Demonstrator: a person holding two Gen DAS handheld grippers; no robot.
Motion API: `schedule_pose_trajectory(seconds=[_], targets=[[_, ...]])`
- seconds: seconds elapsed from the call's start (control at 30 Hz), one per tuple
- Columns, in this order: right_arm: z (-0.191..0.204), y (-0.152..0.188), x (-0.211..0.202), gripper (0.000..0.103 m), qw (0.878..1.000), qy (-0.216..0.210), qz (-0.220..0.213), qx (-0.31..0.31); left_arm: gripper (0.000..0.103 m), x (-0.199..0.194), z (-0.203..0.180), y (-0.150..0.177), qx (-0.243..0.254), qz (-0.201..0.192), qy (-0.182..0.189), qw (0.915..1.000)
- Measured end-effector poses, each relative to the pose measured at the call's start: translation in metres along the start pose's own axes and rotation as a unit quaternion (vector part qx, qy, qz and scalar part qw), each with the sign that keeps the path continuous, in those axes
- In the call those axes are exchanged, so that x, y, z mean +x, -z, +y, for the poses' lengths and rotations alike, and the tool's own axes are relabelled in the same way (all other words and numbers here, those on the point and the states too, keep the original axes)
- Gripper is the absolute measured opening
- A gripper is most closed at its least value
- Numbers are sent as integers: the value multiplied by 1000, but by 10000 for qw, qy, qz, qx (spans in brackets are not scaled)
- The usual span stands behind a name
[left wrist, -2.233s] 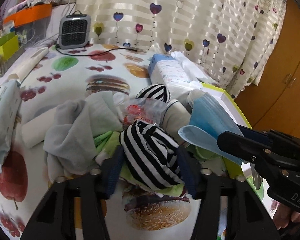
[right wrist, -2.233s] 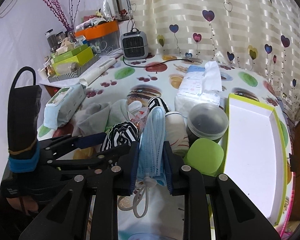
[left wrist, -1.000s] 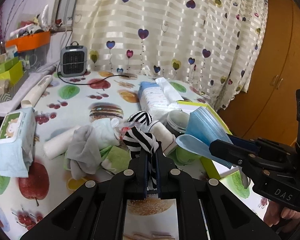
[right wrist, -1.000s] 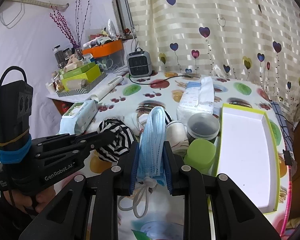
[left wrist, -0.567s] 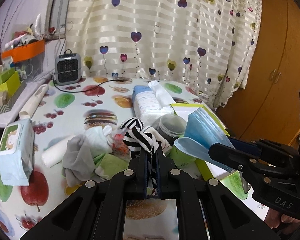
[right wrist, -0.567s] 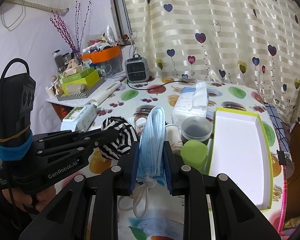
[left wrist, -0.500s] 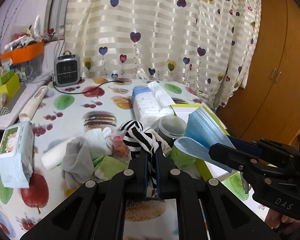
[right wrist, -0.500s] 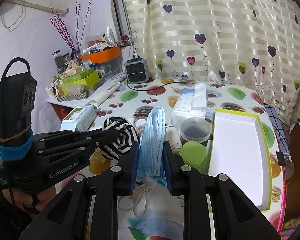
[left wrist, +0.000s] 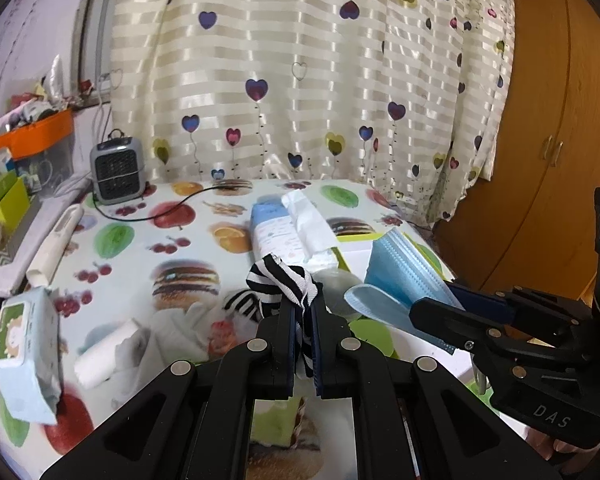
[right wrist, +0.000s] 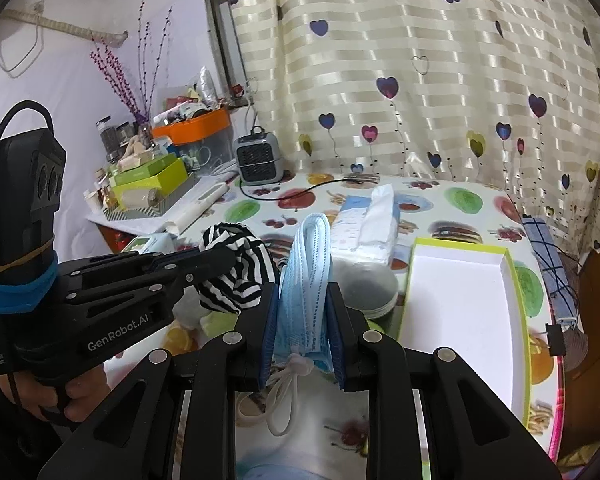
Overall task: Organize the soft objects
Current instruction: 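Carry the striped cloth with the left gripper while the right carries the mask to the tray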
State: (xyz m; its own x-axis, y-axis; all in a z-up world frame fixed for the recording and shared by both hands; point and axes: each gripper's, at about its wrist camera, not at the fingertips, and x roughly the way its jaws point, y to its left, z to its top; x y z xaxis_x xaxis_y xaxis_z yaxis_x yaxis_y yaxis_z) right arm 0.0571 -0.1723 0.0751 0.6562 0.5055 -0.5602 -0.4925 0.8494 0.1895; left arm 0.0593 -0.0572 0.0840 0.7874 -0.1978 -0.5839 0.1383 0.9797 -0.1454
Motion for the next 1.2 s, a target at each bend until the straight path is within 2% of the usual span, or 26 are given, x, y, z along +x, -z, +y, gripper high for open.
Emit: schedule_pose_trajectory(seconds=[0.3,0.67,1.0,1.2], targets=[[-39,-3,-7,24,9991,236,-145,329,6,21,-25,-13,183,32,160,9997],[-83,14,-11,24,9957,550,-76,737,6,50,-76,-18,565,215,544,9967],[-128,43,1,25,9894,774,274,1197,6,98,-116,-5,893,733,829,9898],[-143,59,17,25,9854,873,632,1321,7,125,-122,8,914,1127,866,9856]])
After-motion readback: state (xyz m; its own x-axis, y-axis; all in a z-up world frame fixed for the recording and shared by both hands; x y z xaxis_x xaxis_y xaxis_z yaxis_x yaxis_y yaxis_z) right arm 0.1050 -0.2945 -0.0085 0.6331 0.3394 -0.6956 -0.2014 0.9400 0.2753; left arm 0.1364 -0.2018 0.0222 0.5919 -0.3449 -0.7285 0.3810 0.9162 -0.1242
